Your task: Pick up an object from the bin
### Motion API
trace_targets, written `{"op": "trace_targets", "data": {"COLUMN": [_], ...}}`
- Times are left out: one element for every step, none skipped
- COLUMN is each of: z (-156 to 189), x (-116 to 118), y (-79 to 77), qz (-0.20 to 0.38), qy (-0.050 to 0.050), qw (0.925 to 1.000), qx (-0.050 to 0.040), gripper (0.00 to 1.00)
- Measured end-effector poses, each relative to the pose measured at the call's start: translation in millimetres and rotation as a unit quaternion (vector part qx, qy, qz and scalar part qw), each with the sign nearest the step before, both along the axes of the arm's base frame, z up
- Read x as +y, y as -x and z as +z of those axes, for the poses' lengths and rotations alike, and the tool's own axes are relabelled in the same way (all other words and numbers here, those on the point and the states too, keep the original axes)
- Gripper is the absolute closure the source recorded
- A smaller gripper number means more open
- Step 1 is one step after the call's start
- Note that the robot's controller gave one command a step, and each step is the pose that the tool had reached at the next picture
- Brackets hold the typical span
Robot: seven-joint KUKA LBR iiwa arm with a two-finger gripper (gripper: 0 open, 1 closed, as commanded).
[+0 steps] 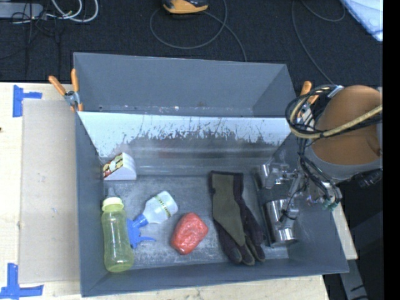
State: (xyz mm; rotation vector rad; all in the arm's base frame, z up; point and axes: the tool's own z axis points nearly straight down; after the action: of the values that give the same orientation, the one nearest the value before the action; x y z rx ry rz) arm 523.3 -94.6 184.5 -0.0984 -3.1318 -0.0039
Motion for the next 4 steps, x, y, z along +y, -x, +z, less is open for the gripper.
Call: {"op": "trace_targets", "data": {"z": [-45.9,-82.3,-95.7,-113.5], "x": [29.5,39.1,39.3,42.5], "y": [-4.2,34.7,56.9,30.8], "qz": [-0.093,-0.132,-0.096,-0.277], "qy": [0.001,0.001,0.0,0.002], "qw": [0.9956,0.9912,0.9953,0.9608], "qx": [-0.0052,0.0005,-0.0065,0.0025], "gripper": [0.0,0.0,0.0,1.0]}}
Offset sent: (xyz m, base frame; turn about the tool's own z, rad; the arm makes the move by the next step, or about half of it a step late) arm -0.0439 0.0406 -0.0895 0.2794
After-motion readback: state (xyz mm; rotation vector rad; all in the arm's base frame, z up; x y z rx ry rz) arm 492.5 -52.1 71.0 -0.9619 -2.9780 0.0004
